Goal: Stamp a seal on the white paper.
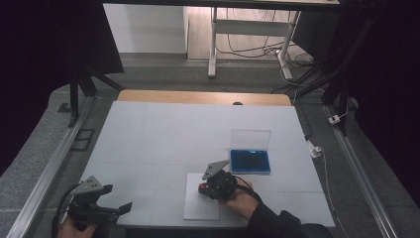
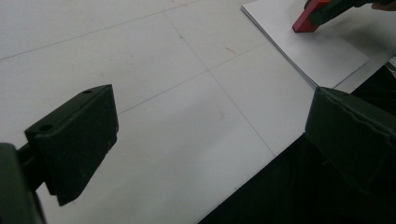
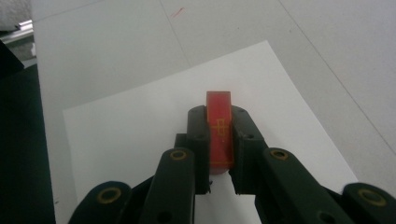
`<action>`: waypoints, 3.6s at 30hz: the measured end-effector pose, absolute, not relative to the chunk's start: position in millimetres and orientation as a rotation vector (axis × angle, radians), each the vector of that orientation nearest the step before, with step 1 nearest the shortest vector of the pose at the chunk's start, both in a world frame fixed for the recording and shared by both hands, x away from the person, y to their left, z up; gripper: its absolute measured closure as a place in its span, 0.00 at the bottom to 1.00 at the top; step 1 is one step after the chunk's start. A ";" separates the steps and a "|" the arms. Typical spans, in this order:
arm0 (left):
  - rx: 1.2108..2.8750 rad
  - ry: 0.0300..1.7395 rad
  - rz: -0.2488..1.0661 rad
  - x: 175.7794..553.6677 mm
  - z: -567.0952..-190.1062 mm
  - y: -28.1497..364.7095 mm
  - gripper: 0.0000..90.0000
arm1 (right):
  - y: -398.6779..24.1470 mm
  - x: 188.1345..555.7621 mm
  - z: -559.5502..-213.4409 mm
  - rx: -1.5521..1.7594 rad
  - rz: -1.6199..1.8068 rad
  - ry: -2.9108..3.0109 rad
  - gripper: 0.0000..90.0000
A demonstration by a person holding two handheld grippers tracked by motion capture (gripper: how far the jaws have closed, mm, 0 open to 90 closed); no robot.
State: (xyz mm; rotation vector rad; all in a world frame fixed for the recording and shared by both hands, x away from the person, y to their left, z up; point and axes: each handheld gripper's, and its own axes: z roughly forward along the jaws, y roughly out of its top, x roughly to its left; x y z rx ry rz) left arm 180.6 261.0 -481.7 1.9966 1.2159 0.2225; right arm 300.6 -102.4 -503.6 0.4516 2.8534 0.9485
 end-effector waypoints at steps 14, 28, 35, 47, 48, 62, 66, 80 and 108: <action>2.002 1.212 0.222 181.6 -481.7 260.7 0.03 | -105.9 305.8 -505.7 0.502 0.999 2.874 0.89; 2.002 1.213 0.222 181.6 -481.7 260.7 0.03 | -101.6 298.2 -504.7 0.414 0.932 2.835 0.89; 1.994 1.214 0.218 181.1 -481.9 261.7 0.03 | -105.5 304.3 -505.2 0.451 0.986 2.867 0.88; 1.992 1.217 0.219 180.2 -481.8 262.1 0.03 | -110.1 307.8 -500.2 0.527 1.081 2.850 0.88; 1.991 1.217 0.219 180.2 -481.9 262.2 0.03 | -110.7 307.9 -498.8 0.520 1.085 2.845 0.88; 1.990 1.215 0.218 180.1 -481.8 262.3 0.03 | -113.6 305.3 -487.7 0.502 1.116 2.833 0.88; 1.989 1.214 0.219 179.9 -481.8 262.3 0.03 | -115.6 305.3 -485.0 0.501 1.123 2.826 0.88; 1.989 1.211 0.220 179.9 -481.6 262.4 0.03 | -125.1 307.9 -476.2 0.524 1.148 2.782 0.88; 1.983 1.209 0.219 179.7 -481.5 263.1 0.03 | -149.0 318.4 -465.3 0.614 1.170 2.704 0.88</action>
